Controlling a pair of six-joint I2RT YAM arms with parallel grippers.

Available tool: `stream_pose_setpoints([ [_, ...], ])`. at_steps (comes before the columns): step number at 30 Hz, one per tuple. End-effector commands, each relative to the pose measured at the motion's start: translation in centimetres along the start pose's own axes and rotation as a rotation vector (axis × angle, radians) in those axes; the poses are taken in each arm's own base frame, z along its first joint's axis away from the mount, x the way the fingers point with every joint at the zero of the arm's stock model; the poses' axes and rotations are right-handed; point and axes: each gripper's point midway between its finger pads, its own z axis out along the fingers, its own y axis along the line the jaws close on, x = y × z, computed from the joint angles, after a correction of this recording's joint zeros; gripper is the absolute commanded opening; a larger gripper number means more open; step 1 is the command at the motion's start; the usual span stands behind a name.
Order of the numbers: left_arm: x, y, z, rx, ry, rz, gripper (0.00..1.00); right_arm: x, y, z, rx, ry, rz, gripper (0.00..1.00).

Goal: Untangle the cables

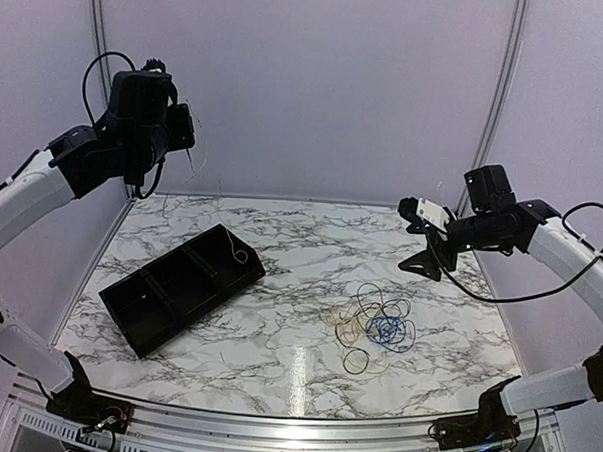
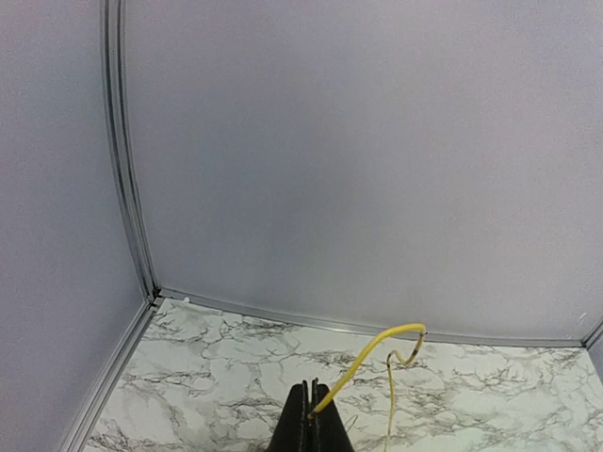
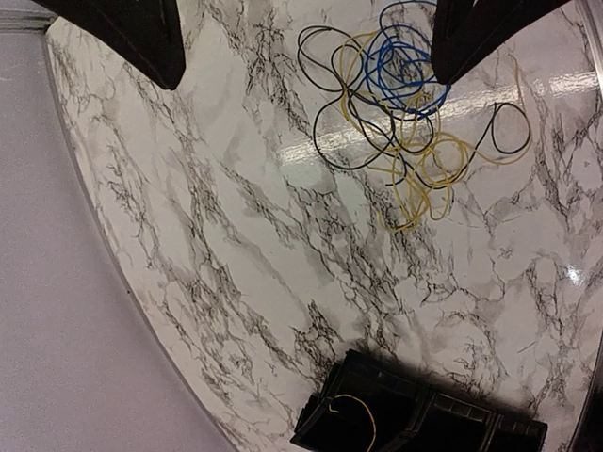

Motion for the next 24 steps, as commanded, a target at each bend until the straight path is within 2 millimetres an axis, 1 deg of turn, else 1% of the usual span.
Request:
stream_pose_setpoints([
  [1, 3.9, 0.9, 3.4, -0.049, 0.069, 0.055, 0.00, 1.1, 0.8, 0.1, -0.017, 0.024, 0.022, 0.90],
  [5, 6.8, 1.1, 5.2, -0.070, 0.121, 0.095, 0.00, 1.5, 0.9, 0.3, -0.014, 0.032, 0.027, 0.90],
  [12, 9.1, 0.5, 6.9, -0.067, 0.159, 0.101, 0.00, 2.0, 1.3, 0.5, -0.026, 0.035, 0.051, 0.89],
  [18, 13.2, -0.3, 8.7, -0.066, 0.204, 0.057, 0.00, 2.3, 1.9, 0.5, -0.045, 0.046, 0.058, 0.89],
  [24, 16.1, -0.2, 9.6, -0.087, 0.220, 0.005, 0.00, 2.7, 2.3, 0.8, -0.062, 0.046, 0.073, 0.89],
])
